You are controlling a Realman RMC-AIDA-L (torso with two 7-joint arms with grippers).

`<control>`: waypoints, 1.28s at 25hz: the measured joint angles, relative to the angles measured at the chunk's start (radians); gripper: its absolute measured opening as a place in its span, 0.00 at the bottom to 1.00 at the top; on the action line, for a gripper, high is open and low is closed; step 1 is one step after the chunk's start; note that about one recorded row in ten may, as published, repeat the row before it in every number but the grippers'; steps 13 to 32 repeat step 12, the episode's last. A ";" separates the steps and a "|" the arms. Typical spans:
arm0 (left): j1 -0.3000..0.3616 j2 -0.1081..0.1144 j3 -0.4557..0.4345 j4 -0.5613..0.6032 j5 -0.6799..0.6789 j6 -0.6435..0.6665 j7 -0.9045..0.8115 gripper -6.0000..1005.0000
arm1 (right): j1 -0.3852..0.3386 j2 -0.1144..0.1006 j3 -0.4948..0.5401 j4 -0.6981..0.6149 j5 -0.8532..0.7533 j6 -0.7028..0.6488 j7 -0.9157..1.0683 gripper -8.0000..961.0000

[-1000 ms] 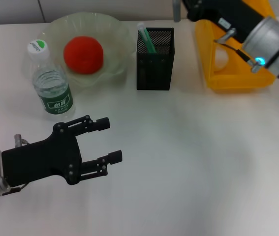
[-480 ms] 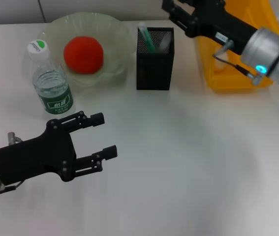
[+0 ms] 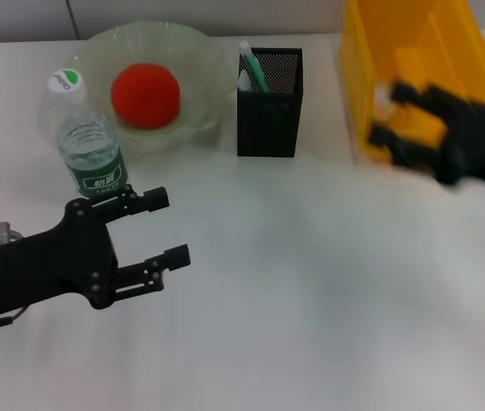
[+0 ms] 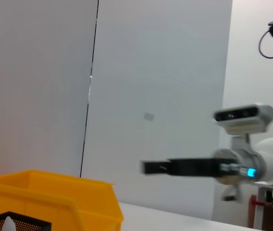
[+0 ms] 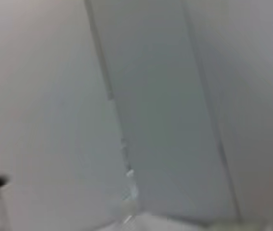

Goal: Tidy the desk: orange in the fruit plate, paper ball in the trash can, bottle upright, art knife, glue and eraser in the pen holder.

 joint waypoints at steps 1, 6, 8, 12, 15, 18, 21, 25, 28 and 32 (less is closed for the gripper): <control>0.000 0.004 0.000 0.000 0.000 0.003 -0.002 0.75 | -0.019 -0.009 0.002 -0.008 -0.018 -0.027 0.001 0.80; -0.013 0.035 0.011 0.017 0.032 0.007 -0.053 0.75 | -0.061 -0.072 0.017 -0.006 -0.221 -0.231 0.001 0.84; -0.017 0.037 0.011 0.022 0.045 0.008 -0.061 0.75 | -0.062 -0.072 0.029 -0.006 -0.264 -0.252 0.000 0.84; -0.025 0.039 0.006 0.054 0.116 0.021 -0.099 0.75 | -0.060 -0.067 0.030 -0.006 -0.290 -0.257 0.000 0.84; -0.025 0.039 0.006 0.054 0.116 0.021 -0.099 0.75 | -0.060 -0.067 0.030 -0.006 -0.290 -0.257 0.000 0.84; -0.025 0.039 0.006 0.054 0.116 0.021 -0.099 0.75 | -0.060 -0.067 0.030 -0.006 -0.290 -0.257 0.000 0.84; -0.025 0.039 0.006 0.054 0.116 0.021 -0.099 0.75 | -0.060 -0.067 0.030 -0.006 -0.290 -0.257 0.000 0.84; -0.025 0.039 0.006 0.054 0.116 0.021 -0.099 0.75 | -0.060 -0.067 0.030 -0.006 -0.290 -0.257 0.000 0.84; -0.025 0.039 0.006 0.054 0.116 0.021 -0.099 0.75 | -0.060 -0.067 0.030 -0.006 -0.290 -0.257 0.000 0.84; -0.025 0.039 0.006 0.054 0.116 0.021 -0.099 0.75 | -0.060 -0.067 0.030 -0.006 -0.290 -0.257 0.000 0.84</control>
